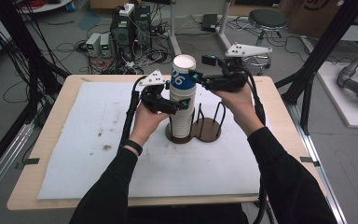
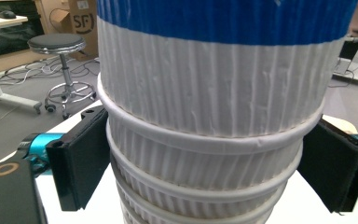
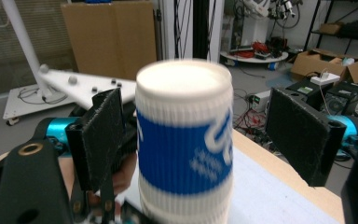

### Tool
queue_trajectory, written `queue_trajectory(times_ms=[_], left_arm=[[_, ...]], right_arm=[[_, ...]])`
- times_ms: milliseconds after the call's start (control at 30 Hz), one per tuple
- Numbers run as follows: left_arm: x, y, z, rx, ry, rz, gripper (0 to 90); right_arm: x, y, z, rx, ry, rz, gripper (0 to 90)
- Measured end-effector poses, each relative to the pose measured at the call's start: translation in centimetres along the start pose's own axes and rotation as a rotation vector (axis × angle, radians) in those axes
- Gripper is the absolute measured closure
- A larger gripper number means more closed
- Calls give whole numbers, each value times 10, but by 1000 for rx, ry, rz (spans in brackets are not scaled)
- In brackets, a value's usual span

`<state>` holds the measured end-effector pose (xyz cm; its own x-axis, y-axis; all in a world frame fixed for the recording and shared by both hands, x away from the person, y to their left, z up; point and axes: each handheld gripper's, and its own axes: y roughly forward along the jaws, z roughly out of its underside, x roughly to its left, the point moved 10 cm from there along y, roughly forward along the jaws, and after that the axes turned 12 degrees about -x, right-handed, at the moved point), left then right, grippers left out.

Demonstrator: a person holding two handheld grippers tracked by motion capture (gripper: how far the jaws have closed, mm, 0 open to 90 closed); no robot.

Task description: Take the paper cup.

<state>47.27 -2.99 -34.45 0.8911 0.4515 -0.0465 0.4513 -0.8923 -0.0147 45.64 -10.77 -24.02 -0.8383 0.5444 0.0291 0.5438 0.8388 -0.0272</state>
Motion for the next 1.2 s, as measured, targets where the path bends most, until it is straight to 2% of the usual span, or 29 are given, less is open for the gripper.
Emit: queue_trajectory(times_ms=[33, 133, 200, 267, 333, 367, 600, 800, 967, 1000, 1033, 1200], left_arm=[[0, 0, 0, 0, 0, -1, 115], [0, 0, 0, 0, 5, 1, 115], [0, 0, 0, 1, 5, -1, 116], [0, 0, 0, 4, 8, 3, 116], [0, -1, 0, 4, 8, -2, 116], [0, -1, 0, 5, 9, 1, 116], [-1, 0, 0, 3, 15, 0, 117], [-1, -1, 1, 10, 21, -5, 117], [-1, 0, 1, 7, 20, -6, 117], [-1, 0, 1, 7, 21, -5, 117], [-1, 0, 1, 5, 19, -5, 117], [0, 0, 1, 2, 22, -8, 117]], right_arm=[[0, 8, -3, 15, 10, 10, 207], [0, 14, -3, 27, 15, 24, 207], [0, 26, -1, 55, 42, 21, 208], [0, 29, 0, 66, 48, 23, 211], [2, 31, 2, 77, 56, 14, 299], [4, 32, 1, 76, 56, 0, 304], [4, 30, -1, 73, 50, -7, 311], [6, 24, -24, 5, 36, -12, 311], [9, 18, -53, -70, 29, -19, 311], [12, 13, -66, -102, 18, -24, 311], [12, 13, -66, -102, 18, -24, 311], [21, -3, -92, -162, -26, -24, 311]])
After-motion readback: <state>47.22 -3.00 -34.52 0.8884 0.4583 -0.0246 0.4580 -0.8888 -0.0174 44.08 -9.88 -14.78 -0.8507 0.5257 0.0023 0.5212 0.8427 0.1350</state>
